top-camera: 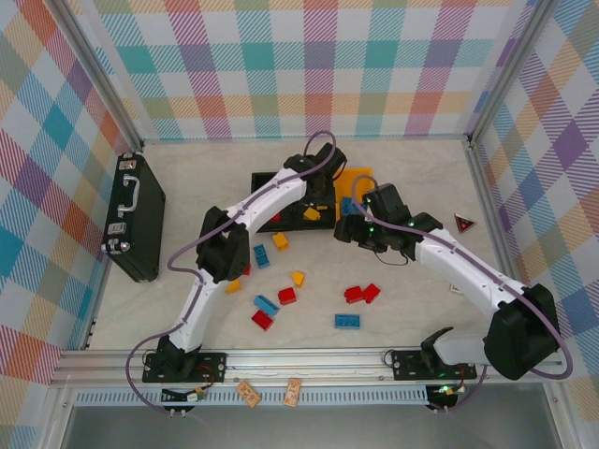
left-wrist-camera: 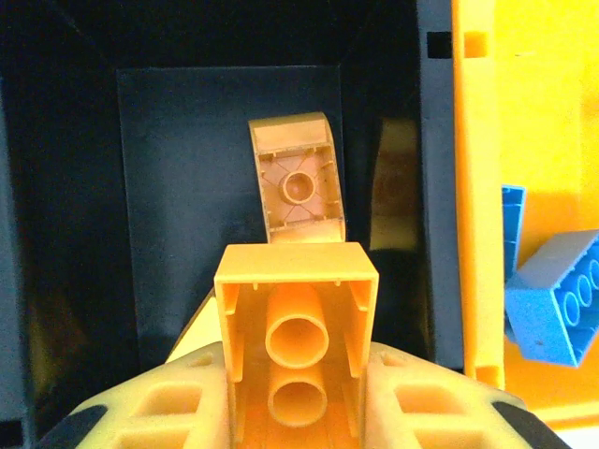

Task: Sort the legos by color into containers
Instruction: Place the lego in the container, then pick up the lego from the bottom-center of the table.

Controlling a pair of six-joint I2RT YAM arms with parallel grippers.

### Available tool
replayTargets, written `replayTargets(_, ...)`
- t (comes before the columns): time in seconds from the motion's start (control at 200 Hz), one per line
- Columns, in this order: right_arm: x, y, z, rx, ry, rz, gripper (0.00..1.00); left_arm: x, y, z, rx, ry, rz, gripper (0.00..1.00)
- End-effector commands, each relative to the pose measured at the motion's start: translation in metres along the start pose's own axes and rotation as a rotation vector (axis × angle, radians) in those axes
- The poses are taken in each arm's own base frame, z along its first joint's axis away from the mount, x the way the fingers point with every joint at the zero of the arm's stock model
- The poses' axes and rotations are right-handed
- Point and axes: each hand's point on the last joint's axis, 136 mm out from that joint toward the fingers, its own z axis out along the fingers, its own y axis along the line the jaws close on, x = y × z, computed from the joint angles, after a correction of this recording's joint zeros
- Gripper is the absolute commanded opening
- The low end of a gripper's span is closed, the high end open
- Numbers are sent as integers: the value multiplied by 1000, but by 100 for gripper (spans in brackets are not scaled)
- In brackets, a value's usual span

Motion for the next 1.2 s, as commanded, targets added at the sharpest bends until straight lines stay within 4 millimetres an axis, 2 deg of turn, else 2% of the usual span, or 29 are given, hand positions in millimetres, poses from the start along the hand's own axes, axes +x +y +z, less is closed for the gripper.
replayTargets(0.0,-2,0,-6,-14,-12,-11,69,-4,12,1,-38,19,12,29)
replayTargets(0.125,-1,0,-10,-16,-17,-10,69,-6,12,6,-40,21,11,35)
replayTargets(0.195,-2,-1,-11,-16,-20,-10,69,-6,12,5,-36,22,6,43)
replayTargets(0.3,-1,-1,-13,-17,-21,-10,69,-8,10,-1,-24,20,3,47)
replayTargets(0.415,0,-1,-13,-21,-21,-9,69,-11,7,-14,-8,5,3,47)
replayTargets(0.545,3,-4,-15,-19,-22,-9,69,-12,2,-41,18,-26,18,48)
replayTargets(0.735,11,-11,-20,-6,-19,-16,69,5,0,-72,79,-45,37,48)
replayTargets(0.915,25,-23,-21,26,15,-25,69,33,6,-94,134,-38,59,49)
replayTargets(1.04,40,-37,-20,69,57,-26,69,57,14,-105,180,-16,67,50)
replayTargets(1.195,61,-64,-22,178,114,8,69,86,26,-115,231,-2,72,50)
